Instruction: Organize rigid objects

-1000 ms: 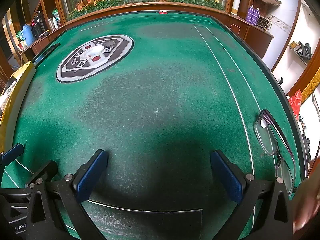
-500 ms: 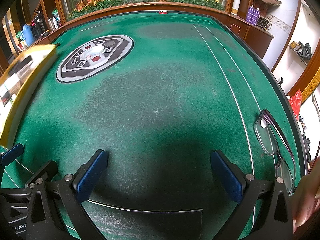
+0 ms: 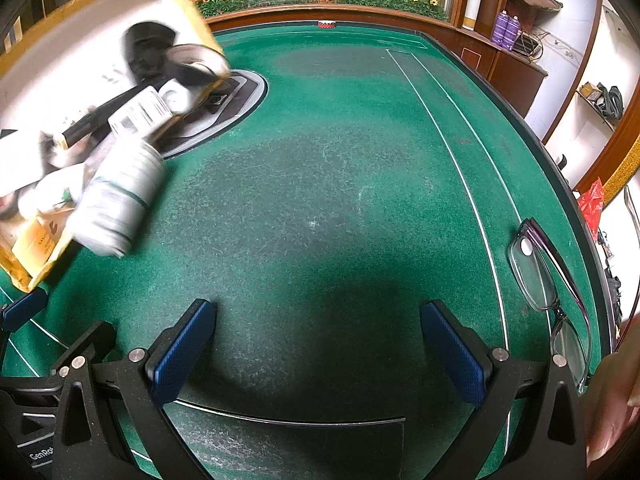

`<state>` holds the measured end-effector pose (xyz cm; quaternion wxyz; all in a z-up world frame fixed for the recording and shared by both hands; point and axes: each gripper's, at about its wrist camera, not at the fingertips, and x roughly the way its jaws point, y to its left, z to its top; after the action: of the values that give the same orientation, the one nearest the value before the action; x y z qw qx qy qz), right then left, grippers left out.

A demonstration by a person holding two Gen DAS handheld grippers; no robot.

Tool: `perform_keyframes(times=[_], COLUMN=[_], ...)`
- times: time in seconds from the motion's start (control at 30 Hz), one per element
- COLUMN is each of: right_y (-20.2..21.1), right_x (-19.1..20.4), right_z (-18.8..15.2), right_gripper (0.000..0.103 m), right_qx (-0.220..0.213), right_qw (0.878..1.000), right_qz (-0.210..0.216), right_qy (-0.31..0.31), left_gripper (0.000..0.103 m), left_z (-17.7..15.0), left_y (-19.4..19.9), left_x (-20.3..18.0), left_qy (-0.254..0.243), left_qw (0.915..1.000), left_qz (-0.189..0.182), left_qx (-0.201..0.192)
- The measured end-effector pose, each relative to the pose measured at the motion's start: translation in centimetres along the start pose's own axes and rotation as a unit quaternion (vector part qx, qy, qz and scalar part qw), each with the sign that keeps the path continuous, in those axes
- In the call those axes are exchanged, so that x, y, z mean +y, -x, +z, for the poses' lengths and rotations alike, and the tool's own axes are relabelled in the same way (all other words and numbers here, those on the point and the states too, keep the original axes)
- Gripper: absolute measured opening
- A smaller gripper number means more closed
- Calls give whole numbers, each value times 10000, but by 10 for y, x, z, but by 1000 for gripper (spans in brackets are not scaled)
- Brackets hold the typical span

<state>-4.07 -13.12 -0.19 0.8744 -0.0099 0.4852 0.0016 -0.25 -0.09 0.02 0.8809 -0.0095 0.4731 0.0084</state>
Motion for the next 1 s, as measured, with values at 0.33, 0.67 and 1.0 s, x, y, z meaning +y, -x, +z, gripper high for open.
perform_keyframes(times=[0.33, 0.67, 1.0], right_y=[0, -1, -2], right_x=[0, 2, 3], right_z=[0, 2, 1], right_gripper=[103, 103, 103], right_qx=[-2, 9, 0], right_qw=[10000, 10000, 10000], right_qz=[-2, -10, -8], right_qy=[-2, 2, 0], left_gripper=[103, 103, 103], left_z=[-11, -23, -26], left_y=[4, 7, 6], left_x=[0, 10, 10], left_qy=[91, 240, 234], left_qw=[9999, 9996, 9996], left_qz=[41, 125, 123], left_qx=[-20, -33, -26])
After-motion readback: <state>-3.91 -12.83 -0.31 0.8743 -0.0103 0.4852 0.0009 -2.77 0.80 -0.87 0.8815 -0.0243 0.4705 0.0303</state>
